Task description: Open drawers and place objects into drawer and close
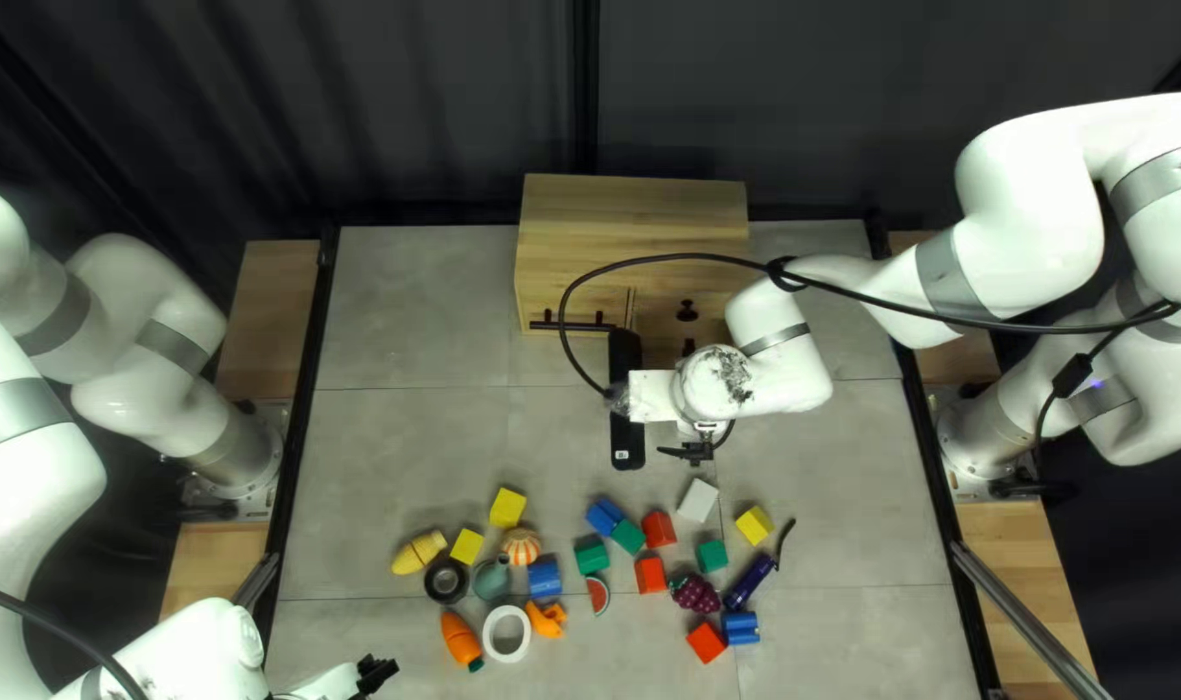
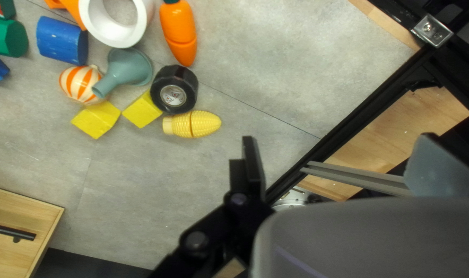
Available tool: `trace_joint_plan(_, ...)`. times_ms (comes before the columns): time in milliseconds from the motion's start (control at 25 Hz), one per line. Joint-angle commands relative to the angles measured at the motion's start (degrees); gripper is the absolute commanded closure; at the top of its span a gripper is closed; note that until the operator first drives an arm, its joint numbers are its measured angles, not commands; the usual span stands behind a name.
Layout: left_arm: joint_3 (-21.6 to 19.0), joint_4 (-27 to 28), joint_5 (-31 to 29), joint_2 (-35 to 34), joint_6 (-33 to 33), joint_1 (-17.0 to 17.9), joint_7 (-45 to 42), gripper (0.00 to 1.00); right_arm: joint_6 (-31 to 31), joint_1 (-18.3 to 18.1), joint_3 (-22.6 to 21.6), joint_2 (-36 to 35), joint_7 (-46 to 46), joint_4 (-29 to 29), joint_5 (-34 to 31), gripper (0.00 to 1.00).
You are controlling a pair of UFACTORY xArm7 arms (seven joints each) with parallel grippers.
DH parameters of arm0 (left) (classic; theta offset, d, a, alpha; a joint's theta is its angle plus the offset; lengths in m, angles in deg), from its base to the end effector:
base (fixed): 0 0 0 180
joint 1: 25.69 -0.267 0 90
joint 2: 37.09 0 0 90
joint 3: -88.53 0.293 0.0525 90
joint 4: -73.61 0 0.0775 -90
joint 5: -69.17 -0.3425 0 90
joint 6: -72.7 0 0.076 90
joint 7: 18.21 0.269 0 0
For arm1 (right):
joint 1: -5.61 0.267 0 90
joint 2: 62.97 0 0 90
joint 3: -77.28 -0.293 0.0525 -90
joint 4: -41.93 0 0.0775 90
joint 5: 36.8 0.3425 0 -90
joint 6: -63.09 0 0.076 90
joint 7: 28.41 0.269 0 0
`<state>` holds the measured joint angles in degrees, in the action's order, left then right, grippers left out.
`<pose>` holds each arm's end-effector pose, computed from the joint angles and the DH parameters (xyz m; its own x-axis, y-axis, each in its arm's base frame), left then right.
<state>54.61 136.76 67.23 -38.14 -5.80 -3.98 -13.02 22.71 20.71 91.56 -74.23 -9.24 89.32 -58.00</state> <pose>0.2312 -0.3219 0.2012 0.4656 -0.8481 -0.2528 -0.8787 -0.4771 -0.0179 0.4377 -0.0444 0.0488 0.9994 -0.0281 -0.0205 -0.0212 -0.9592 0.2820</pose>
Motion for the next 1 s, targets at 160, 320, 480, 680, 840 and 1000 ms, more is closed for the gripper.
trace_joint_plan(160,0.0,0.0,0.0,0.0,0.0,0.0,0.0,0.0,-0.1,0.4,-0.5,-0.2,0.6,0.3,0.9,0.0)
trace_joint_plan(320,0.0,0.0,0.0,0.0,0.0,0.0,0.0,0.0,-0.3,0.7,-0.8,0.0,1.0,0.3,1.0,0.0)
trace_joint_plan(480,0.0,0.0,0.0,0.0,0.0,0.0,0.0,0.0,0.0,0.9,-0.8,0.0,1.5,-0.1,0.8,0.0)
trace_joint_plan(680,0.0,0.0,0.0,0.0,0.0,0.0,0.0,0.0,0.4,0.9,-0.8,0.0,1.5,-0.3,0.9,0.0)
trace_joint_plan(840,0.0,0.0,0.0,0.0,0.0,0.0,0.0,0.0,0.6,0.8,-0.9,-0.2,1.2,-0.3,1.1,0.0)
trace_joint_plan(1000,0.0,0.0,0.0,0.0,0.0,0.0,0.0,0.0,0.7,0.6,-1.1,-0.3,0.5,0.0,1.6,0.0)
